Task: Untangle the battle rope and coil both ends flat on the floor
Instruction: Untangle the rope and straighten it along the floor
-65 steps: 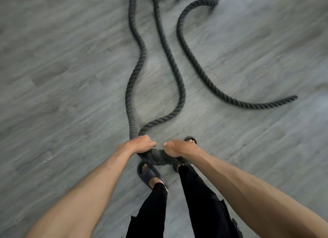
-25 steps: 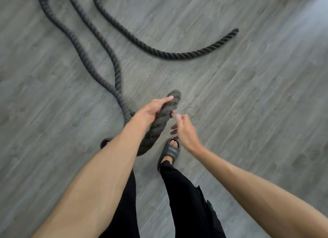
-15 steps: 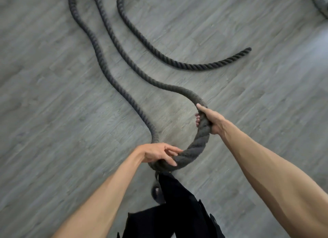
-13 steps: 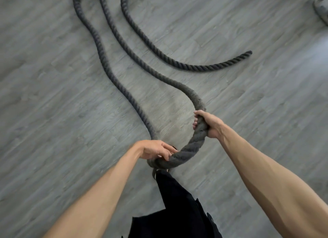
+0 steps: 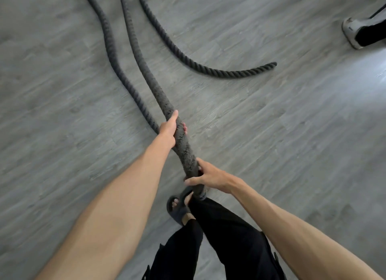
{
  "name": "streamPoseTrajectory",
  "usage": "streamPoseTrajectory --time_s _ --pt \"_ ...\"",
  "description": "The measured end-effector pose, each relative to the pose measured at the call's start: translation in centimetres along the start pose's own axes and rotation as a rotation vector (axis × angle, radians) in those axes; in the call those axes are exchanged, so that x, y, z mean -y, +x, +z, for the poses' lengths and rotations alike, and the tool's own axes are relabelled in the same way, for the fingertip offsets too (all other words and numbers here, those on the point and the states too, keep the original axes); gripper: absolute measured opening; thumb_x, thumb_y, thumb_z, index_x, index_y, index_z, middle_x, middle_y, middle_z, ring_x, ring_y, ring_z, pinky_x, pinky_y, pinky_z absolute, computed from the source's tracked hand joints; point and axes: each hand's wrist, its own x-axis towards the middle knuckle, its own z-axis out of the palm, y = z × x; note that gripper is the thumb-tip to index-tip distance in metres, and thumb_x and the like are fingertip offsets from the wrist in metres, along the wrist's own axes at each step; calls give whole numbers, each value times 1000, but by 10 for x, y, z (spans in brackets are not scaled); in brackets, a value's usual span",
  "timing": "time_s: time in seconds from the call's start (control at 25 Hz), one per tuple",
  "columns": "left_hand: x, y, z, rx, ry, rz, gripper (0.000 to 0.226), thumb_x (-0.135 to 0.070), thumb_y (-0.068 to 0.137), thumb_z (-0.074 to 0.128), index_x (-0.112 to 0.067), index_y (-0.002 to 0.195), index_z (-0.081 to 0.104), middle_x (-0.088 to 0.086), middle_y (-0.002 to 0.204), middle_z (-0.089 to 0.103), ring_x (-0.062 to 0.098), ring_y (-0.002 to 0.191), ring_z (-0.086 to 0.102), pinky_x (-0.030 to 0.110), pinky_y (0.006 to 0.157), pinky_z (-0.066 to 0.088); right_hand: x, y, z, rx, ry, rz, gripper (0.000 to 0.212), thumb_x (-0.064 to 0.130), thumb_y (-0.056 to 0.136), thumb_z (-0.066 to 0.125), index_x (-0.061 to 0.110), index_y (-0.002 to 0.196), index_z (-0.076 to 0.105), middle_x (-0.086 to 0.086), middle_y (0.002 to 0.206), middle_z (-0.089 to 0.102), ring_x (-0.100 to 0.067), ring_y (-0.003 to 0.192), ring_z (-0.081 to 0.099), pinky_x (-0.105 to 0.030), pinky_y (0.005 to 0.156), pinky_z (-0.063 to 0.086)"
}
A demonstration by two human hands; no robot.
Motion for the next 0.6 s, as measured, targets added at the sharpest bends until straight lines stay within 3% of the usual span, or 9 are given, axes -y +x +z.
streamPoseTrajectory --time_s 0.08,0.16,0.24,0.32,0.4,0.48,0.6 --pt "4 -15 -10 36 74 45 30 -33 92 67 -10 81 52 8 56 55 19 38 51 24 40 43 -2 -5 -10 69 89 107 66 20 87 73 18 146 44 -6 140 58 -22 129 55 -40 110 46" --pt "10 -27 -20 85 156 90 26 -30 93 66 -11 82 51 9 56 53 19 37 49 24 41 42 -5 2 -21 37 188 128 59 9 94 59 24 149 43 -10 143 57 -22 129 56 -42 115 39" --pt "21 -41 -21 155 139 57 26 -30 92 67 -10 85 51 11 60 52 20 40 50 25 41 43 -3 10 -26 96 154 130 66 12 91 66 27 149 39 -7 141 58 -17 127 55 -42 116 36" --pt "32 -53 -11 222 46 23 28 -32 93 66 -8 87 52 12 63 54 22 44 52 27 43 46 -4 17 -18 275 133 137 69 13 81 75 18 144 47 -3 132 63 -16 120 58 -38 108 37" --pt "38 -59 6 205 -39 46 34 -35 96 61 -3 87 55 14 67 59 25 49 59 30 47 51 -5 15 -11 385 180 116 53 7 81 73 7 132 60 -9 128 68 -23 122 61 -38 110 40" --pt "40 -55 20 160 -95 45 40 -35 101 51 4 95 58 18 73 65 26 54 66 32 51 56 -5 6 -19 325 297 109 32 11 87 72 3 117 67 -20 124 69 -31 121 63 -38 109 45" --pt "57 -43 27 91 176 68 42 -40 105 38 -8 102 65 4 67 72 16 57 68 26 56 53 4 0 -56 19 431 77 37 35 78 80 5 95 68 -28 96 70 -37 88 69 -43 85 54"
